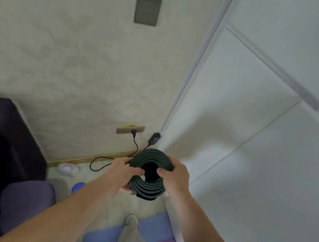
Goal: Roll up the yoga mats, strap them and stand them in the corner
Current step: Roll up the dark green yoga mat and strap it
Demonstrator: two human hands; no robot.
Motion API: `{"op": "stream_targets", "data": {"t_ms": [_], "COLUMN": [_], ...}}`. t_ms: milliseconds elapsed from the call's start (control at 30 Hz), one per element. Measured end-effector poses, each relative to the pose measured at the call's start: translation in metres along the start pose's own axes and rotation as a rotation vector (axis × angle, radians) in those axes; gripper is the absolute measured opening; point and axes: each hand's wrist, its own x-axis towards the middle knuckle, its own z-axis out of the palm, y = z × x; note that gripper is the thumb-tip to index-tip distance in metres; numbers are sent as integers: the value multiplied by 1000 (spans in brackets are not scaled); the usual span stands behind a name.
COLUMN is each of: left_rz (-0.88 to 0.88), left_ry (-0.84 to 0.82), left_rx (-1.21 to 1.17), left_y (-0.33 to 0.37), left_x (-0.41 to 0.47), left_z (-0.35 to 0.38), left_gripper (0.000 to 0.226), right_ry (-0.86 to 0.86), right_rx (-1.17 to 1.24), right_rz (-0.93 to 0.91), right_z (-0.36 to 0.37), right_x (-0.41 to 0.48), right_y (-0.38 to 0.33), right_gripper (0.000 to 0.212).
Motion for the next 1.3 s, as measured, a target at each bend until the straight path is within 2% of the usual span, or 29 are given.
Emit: {"op": "stream_targets", "data": {"t_ms": [300,367,467,600,667,733,900,1033,1133,1200,1267,1300], "left_rz": [-165,-156,-141,-65,-34,-11,35,66,88,90,80,78], "left_ry": [70,92,121,230,263,260,259,287,284,270,247,243], "left_rx": [31,43,66,28,15,14,55,93,127,142,153,144], "left_y": [8,-1,-19,-23,-14,-2,17,18,20,22,23,23], "left_x": [287,347,422,492,516,532,550,553,553,551,549,548], "left_z": [70,76,83,91,97,102,104,108,108,106,105,104], "left_gripper": [59,58,58,76,58,48,46,49,47,49,54,58], "right_ry": [-59,-63,-59,13,28,36,91,126,78,70,131,127], "right_rx": [-67,-30,9,62,78,93,139,59,-110,-363,-644,-704], "right_rz": [121,147,175,164,144,166,171,96,53,-21,-201,-310], "right_z": [37,55,83,108,109,107,105,104,102,100,100,102], "right_x": [277,329,393,469,499,520,534,532,524,517,502,497], "right_y": [94,119,155,171,161,154,152,152,145,143,138,140], "right_gripper": [38,39,28,20,11,12,24,9,34,50,58,56]}}
